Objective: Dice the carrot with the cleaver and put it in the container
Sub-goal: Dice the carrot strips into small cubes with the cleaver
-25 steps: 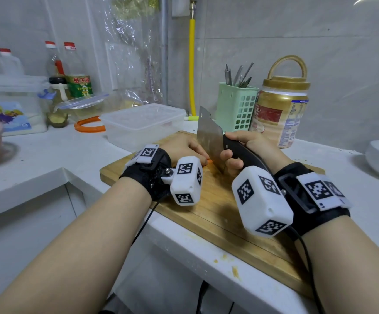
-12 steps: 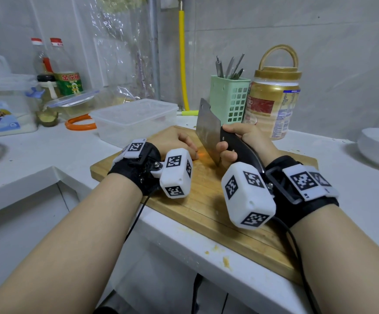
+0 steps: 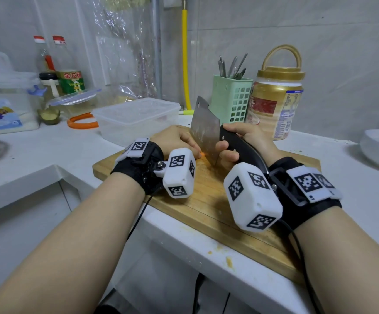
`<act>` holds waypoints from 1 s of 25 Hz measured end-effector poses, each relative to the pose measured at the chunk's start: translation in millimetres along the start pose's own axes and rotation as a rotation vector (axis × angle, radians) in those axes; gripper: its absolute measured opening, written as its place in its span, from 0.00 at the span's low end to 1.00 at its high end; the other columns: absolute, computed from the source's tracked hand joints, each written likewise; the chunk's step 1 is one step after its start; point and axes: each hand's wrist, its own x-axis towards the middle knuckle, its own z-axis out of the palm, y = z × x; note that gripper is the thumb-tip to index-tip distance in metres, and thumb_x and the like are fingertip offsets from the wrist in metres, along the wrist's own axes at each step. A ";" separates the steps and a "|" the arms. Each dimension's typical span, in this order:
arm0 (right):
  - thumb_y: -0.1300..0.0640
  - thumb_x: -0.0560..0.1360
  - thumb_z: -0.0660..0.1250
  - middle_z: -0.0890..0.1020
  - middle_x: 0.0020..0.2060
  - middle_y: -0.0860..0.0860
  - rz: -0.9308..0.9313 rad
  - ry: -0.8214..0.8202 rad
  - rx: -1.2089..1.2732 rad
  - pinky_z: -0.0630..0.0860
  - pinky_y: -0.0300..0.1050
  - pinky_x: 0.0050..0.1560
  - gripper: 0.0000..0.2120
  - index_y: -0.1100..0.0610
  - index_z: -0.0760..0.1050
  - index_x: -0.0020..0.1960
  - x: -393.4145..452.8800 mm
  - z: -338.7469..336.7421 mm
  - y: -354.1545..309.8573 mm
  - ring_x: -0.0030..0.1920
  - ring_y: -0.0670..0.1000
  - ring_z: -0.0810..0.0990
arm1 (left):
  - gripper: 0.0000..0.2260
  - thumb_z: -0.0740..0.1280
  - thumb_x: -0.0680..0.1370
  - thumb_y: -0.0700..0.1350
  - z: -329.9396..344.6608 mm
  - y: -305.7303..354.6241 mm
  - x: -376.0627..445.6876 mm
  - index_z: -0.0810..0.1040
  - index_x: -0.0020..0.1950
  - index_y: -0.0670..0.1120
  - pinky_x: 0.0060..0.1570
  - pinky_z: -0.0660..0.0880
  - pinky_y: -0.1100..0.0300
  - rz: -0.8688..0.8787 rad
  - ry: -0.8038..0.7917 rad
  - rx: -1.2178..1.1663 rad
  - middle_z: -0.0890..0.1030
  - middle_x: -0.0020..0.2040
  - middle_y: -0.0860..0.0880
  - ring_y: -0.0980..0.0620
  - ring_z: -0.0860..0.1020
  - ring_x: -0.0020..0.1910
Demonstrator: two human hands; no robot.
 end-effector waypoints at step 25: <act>0.53 0.80 0.57 0.69 0.26 0.52 0.031 0.013 0.000 0.63 0.32 0.19 0.10 0.60 0.66 0.45 1.7 0.8 -0.3 0.17 0.48 0.66 | 0.06 0.73 0.71 0.37 -1.9 -0.2 1.3 0.83 0.46 0.45 0.42 0.73 0.62 -0.027 -0.014 0.037 0.82 0.39 0.50 0.57 0.78 0.39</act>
